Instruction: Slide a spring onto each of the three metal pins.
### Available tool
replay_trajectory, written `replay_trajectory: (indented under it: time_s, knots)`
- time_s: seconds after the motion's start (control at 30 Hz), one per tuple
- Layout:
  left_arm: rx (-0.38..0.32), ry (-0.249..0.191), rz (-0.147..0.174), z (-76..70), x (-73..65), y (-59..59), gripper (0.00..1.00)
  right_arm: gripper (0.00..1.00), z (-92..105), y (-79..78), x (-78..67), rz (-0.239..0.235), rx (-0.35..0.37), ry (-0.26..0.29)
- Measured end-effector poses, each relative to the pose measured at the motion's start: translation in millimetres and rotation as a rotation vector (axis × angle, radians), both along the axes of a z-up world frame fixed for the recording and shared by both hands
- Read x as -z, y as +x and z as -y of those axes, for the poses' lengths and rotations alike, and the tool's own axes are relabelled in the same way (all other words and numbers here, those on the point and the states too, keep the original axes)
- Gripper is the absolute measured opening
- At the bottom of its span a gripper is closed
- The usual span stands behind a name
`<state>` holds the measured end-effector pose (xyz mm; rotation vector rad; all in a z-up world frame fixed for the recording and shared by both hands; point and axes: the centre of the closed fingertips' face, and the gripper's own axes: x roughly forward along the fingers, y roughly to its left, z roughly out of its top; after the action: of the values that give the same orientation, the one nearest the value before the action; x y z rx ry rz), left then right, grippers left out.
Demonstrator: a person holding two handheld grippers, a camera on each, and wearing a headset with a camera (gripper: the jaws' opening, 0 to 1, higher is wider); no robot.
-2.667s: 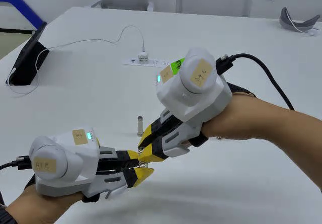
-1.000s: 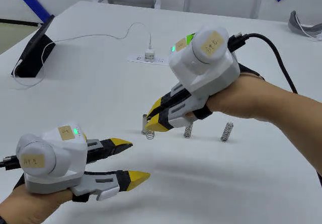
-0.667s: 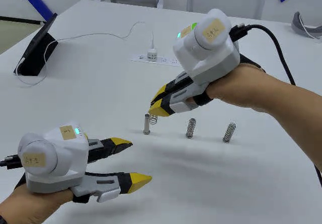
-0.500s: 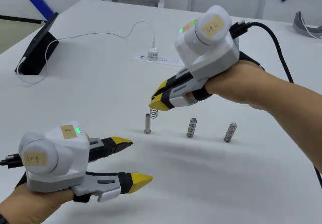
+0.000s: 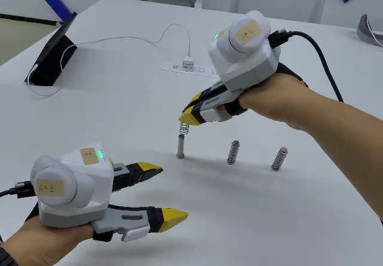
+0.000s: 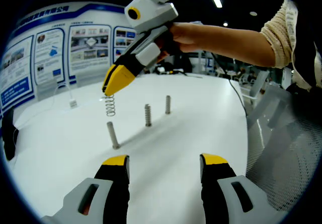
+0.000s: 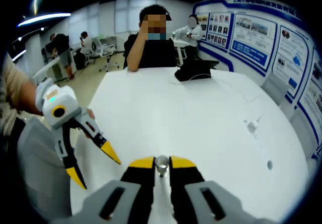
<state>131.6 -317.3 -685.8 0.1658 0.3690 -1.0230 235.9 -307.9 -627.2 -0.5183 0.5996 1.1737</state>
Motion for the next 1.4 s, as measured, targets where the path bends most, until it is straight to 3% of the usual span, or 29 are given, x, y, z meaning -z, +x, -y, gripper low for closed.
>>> replay_trajectory:
  time_s: [0.87,1.4]
  knots:
    - [-0.002,0.006,-0.017,-1.5,5.1,-2.1,0.55,0.12,-2.8,6.7,23.3,-0.04,0.032,-0.017]
    - [0.0,0.01,-0.025,-1.7,6.3,-3.0,0.54,0.12,1.1,4.9,50.6,-0.077,0.059,-0.05]
